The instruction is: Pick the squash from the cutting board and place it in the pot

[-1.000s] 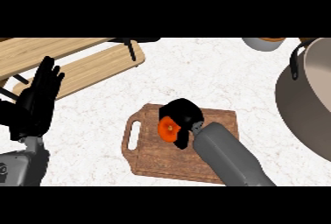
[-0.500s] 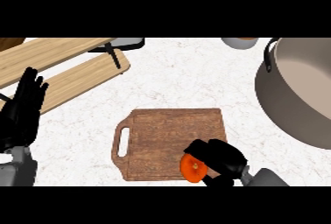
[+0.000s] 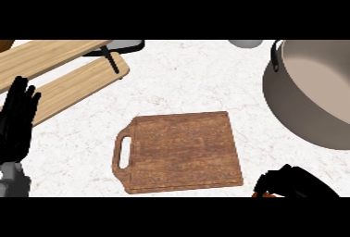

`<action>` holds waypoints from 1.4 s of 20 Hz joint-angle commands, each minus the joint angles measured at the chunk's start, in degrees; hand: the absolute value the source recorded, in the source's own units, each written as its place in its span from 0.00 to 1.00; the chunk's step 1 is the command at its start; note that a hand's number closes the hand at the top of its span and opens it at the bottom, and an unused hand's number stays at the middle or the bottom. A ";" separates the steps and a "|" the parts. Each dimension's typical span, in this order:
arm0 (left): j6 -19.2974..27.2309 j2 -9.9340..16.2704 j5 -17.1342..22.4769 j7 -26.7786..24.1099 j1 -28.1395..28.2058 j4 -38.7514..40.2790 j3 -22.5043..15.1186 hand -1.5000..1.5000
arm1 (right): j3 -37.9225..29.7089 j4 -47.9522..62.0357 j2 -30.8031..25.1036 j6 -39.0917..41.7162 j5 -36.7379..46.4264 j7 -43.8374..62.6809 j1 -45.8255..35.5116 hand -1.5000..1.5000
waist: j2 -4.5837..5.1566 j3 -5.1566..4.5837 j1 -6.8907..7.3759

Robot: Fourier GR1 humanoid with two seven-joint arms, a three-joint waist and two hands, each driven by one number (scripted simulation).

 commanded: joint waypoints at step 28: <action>-2.65 -3.72 -1.81 -1.98 -8.44 5.88 -4.34 0.50 | -46.51 25.52 -10.65 13.25 -35.89 -8.54 -5.80 1.00 | 2.36 0.14 9.35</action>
